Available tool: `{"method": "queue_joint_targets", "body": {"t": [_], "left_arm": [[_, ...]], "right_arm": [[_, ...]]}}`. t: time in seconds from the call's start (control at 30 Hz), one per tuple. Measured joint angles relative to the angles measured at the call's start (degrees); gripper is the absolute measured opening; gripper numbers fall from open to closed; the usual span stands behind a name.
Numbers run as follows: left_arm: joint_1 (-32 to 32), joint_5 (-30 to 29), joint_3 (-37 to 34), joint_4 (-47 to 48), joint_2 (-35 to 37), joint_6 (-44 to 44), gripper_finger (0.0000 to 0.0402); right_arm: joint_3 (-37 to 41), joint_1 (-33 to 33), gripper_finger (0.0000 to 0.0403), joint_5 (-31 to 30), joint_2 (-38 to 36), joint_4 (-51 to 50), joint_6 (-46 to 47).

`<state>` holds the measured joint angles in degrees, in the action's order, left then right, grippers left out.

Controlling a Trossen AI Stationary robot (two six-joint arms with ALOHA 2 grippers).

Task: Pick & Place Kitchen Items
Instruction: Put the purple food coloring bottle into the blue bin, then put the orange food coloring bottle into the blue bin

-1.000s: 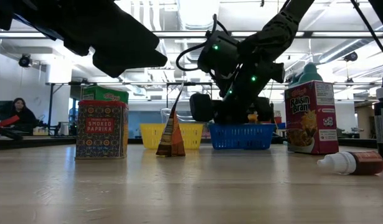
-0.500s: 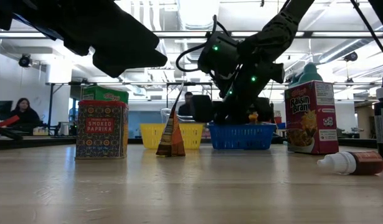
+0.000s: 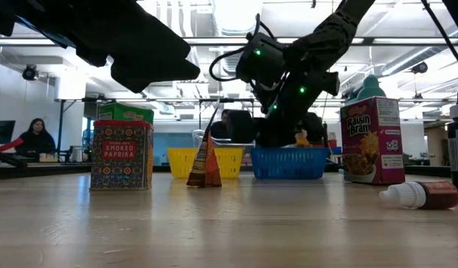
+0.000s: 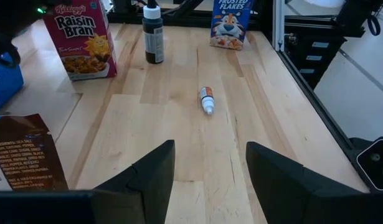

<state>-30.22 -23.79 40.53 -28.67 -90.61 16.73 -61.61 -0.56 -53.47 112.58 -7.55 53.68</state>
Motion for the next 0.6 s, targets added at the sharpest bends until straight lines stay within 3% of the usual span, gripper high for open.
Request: {"method": "queue_joint_targets", "body": {"t": [0.4,0.6], "left_arm": [[-0.02,0.59,0.0,0.31,0.0,0.28,0.0204],[-0.05,0.57,-0.05,1.43,0.0,0.64,0.0204]], "right_arm": [[-0.63,0.44,0.0101,-0.44,-4.29,-1.95,-4.03],[-1.56,3.65,0.0108,0.56,-11.33,-4.8,-15.08]]}}
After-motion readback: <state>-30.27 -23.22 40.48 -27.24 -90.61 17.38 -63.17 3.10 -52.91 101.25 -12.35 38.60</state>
